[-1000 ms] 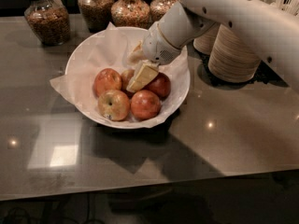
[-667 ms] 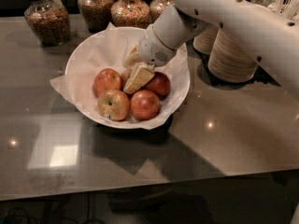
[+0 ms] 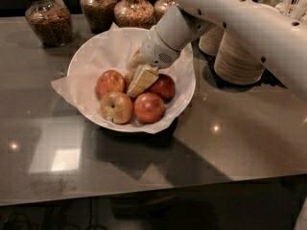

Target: Pick apple from white bowl

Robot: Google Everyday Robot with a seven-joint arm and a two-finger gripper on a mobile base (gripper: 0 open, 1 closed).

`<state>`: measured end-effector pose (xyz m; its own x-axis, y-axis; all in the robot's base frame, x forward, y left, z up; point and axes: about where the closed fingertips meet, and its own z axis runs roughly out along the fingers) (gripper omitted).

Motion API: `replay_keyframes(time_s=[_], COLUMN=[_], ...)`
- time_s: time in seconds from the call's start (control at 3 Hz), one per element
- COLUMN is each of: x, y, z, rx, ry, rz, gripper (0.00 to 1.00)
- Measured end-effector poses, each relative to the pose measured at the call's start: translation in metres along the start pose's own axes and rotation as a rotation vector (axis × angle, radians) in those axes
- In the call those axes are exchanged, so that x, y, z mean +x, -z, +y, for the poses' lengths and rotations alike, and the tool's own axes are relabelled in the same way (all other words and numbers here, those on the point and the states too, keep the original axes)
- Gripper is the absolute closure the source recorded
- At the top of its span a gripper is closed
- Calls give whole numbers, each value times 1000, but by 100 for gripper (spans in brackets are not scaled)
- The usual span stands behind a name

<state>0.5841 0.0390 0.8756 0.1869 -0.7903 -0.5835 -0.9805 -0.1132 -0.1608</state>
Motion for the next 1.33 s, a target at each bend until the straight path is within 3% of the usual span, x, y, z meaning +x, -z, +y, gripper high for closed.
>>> replay_keyframes(time_s=[0.67, 1.0, 1.33], x=[0, 1, 1], y=[-1, -4, -4], z=[0, 0, 0], rx=[-8, -17, -17], ry=[-1, -5, -5], rz=[14, 27, 27], gripper=[33, 14, 8])
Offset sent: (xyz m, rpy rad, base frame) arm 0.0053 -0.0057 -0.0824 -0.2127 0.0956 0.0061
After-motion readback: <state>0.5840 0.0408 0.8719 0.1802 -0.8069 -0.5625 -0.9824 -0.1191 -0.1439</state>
